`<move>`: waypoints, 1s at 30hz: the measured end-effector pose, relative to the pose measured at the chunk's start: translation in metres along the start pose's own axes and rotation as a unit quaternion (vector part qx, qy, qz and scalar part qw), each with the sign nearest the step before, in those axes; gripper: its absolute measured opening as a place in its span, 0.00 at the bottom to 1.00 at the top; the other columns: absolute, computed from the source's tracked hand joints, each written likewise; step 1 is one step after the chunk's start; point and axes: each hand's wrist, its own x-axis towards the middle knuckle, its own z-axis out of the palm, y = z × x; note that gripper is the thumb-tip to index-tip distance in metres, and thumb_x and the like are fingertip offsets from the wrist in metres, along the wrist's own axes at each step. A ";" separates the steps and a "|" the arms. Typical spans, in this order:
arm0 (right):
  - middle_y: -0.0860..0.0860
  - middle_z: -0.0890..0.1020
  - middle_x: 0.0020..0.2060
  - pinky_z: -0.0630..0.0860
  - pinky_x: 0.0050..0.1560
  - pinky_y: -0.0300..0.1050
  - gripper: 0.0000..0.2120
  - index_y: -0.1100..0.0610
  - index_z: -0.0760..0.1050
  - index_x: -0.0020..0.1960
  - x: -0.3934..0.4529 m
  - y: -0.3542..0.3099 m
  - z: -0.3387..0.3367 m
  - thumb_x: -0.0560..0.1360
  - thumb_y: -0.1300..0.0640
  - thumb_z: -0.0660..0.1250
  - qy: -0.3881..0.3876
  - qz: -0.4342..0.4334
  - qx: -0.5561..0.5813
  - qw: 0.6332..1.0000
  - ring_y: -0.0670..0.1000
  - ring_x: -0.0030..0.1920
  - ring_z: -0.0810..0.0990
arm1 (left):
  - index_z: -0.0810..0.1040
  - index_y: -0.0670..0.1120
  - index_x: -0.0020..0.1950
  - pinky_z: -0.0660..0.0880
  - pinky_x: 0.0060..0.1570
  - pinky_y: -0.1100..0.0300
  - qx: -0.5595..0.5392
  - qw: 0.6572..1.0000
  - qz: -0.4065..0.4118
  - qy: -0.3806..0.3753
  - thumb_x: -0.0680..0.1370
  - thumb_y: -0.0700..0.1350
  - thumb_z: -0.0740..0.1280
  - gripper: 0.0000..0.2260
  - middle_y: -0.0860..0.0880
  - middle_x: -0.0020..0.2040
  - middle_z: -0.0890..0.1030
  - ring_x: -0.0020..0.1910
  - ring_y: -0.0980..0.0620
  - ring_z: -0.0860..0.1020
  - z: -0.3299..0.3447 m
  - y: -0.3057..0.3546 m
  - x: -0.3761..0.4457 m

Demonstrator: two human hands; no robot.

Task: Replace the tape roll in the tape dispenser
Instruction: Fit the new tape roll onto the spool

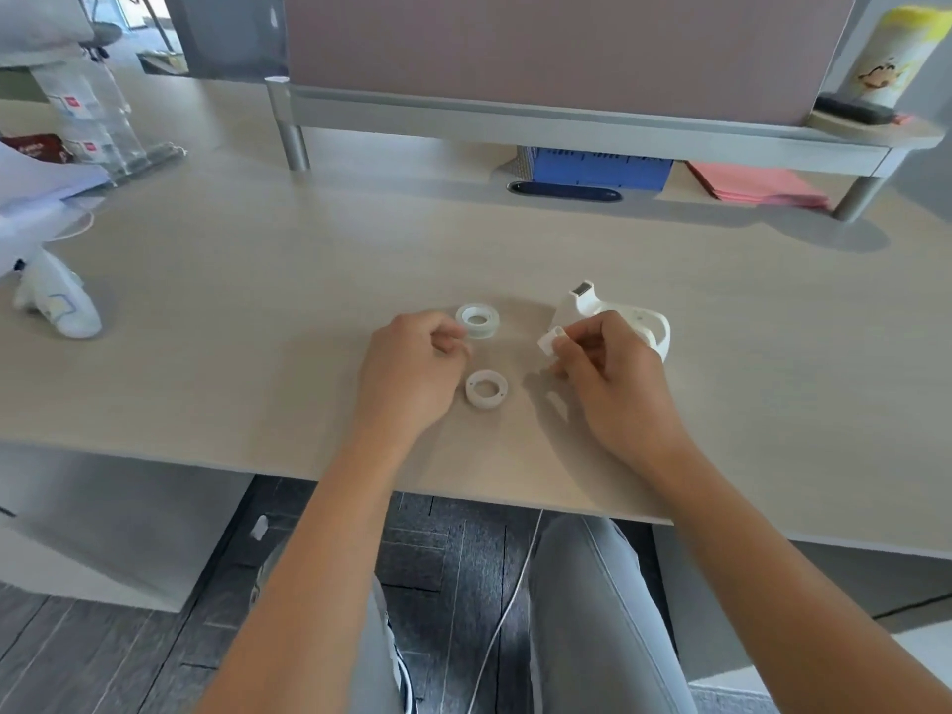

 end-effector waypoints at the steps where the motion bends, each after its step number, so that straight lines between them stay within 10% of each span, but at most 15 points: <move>1: 0.54 0.86 0.43 0.80 0.45 0.38 0.06 0.59 0.77 0.55 0.002 0.001 0.001 0.84 0.56 0.66 0.006 0.005 0.003 1.000 0.50 0.45 0.86 | 0.85 0.50 0.55 0.78 0.54 0.54 0.020 1.000 0.021 -0.007 0.76 0.41 0.71 0.10 0.51 0.49 0.84 0.48 0.49 0.82 0.002 0.000 0.008; 6: 0.52 0.84 0.46 0.77 0.47 0.29 0.13 0.57 0.75 0.68 0.002 0.002 0.003 0.84 0.61 0.62 -0.014 -0.006 -0.012 1.000 0.50 0.47 0.85 | 0.80 0.49 0.64 0.76 0.55 0.49 0.162 0.981 0.097 -0.056 0.77 0.38 0.66 0.17 0.45 0.61 0.75 0.64 0.43 0.72 0.022 0.007 0.028; 17: 0.48 0.82 0.41 0.75 0.42 0.31 0.08 0.58 0.82 0.58 0.000 0.004 0.003 0.80 0.60 0.69 -0.003 -0.010 -0.004 1.000 0.41 0.37 0.77 | 0.82 0.42 0.56 0.77 0.54 0.45 0.209 0.974 0.086 -0.020 0.79 0.39 0.67 0.08 0.44 0.62 0.74 0.64 0.42 0.73 0.030 0.007 0.034; 24: 0.46 0.86 0.44 0.81 0.46 0.39 0.05 0.52 0.84 0.54 -0.008 -0.002 -0.008 0.79 0.56 0.73 0.061 0.005 0.084 0.995 0.48 0.44 0.84 | 0.84 0.46 0.53 0.79 0.59 0.55 -0.111 0.990 0.059 0.056 0.79 0.45 0.71 0.05 0.53 0.59 0.85 0.55 0.52 0.84 0.026 0.036 0.008; 30: 0.49 0.86 0.49 0.84 0.51 0.60 0.11 0.45 0.85 0.54 -0.017 -0.009 -0.027 0.77 0.61 0.75 0.142 -0.011 0.169 0.975 0.50 0.46 0.86 | 0.85 0.43 0.53 0.79 0.57 0.56 -0.399 0.913 -0.079 0.010 0.81 0.44 0.68 0.08 0.47 0.49 0.89 0.49 0.52 0.88 0.028 0.069 -0.022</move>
